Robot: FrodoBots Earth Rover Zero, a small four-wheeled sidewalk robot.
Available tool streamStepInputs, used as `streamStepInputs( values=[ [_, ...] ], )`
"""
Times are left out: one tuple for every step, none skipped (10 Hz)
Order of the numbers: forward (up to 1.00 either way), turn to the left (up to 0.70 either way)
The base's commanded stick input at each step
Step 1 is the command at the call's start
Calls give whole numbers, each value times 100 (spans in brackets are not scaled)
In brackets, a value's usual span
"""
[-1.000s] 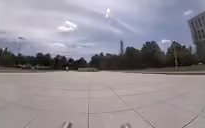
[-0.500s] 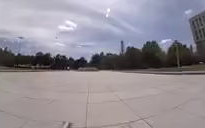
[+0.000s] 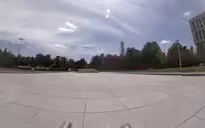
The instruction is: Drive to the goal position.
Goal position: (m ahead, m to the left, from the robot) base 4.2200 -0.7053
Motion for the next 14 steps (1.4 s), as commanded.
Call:
streamStepInputs(
  values=[
    [70,27],
    [70,27],
    [70,23],
    [70,14],
    [70,2],
    [70,0],
    [70,0],
    [70,0],
    [70,0],
    [70,0],
    [70,0],
    [70,0],
    [70,0],
    [70,0]
  ],
)
